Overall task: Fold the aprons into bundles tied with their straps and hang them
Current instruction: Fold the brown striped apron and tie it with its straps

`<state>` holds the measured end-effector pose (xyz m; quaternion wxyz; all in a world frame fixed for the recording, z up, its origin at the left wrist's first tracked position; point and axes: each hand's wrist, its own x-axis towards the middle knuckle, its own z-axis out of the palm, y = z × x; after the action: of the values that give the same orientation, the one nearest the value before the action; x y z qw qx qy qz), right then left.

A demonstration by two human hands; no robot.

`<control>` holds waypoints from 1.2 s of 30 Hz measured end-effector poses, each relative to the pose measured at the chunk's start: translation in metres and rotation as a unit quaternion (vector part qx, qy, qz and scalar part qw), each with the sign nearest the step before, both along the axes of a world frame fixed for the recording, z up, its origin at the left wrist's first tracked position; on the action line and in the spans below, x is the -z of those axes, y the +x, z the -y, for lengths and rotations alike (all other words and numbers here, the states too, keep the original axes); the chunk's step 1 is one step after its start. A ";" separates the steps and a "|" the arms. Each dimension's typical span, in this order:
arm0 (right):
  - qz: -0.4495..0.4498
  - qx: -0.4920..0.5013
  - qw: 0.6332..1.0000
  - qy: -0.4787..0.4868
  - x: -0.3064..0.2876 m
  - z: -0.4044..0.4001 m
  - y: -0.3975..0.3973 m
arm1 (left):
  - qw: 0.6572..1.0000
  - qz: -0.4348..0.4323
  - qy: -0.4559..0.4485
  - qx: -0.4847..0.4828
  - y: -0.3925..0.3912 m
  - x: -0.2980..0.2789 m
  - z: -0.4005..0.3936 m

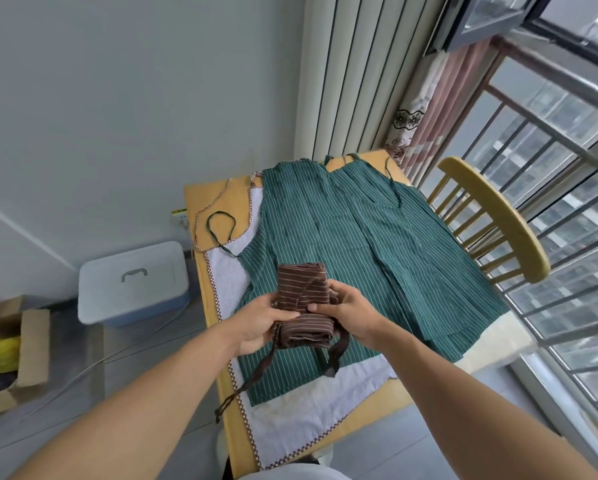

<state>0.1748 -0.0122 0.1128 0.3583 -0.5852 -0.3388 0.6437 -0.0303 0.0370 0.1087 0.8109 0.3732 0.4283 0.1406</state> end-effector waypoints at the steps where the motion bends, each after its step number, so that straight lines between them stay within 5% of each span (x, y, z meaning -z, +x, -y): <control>1: 0.004 -0.002 1.000 0.011 -0.001 -0.001 -0.001 | 1.000 -0.009 0.005 -0.003 0.000 -0.002 -0.002; 8: 0.121 0.089 0.983 0.106 -0.014 -0.012 -0.017 | 0.998 0.043 -0.048 0.004 -0.004 -0.022 -0.001; 12: 0.172 0.102 0.973 0.116 -0.012 -0.016 -0.023 | 0.994 0.042 -0.067 -0.069 0.002 -0.020 0.002; 17: 0.129 0.101 0.982 0.094 -0.014 -0.016 -0.022 | 0.990 0.079 -0.104 -0.060 -0.012 -0.016 -0.004; 22: -0.014 0.083 0.996 0.035 -0.023 -0.019 -0.015 | 0.997 0.009 -0.025 -0.069 -0.009 -0.016 -0.005; 26: -0.003 0.048 0.998 0.042 -0.030 -0.020 -0.014 | 0.998 -0.021 0.010 -0.059 -0.009 -0.016 -0.003; 31: 0.022 0.140 0.988 0.060 -0.030 -0.019 -0.022 | 0.995 -0.051 0.032 -0.077 -0.005 -0.016 0.001; 36: 0.050 0.202 0.970 0.129 -0.029 -0.019 -0.028 | 0.994 -0.026 -0.074 -0.081 0.002 -0.025 0.005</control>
<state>0.1469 0.0071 0.1422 0.5363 -0.6215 -0.3114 0.4788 -0.0286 0.0322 0.1334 0.8110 0.2801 0.4868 0.1639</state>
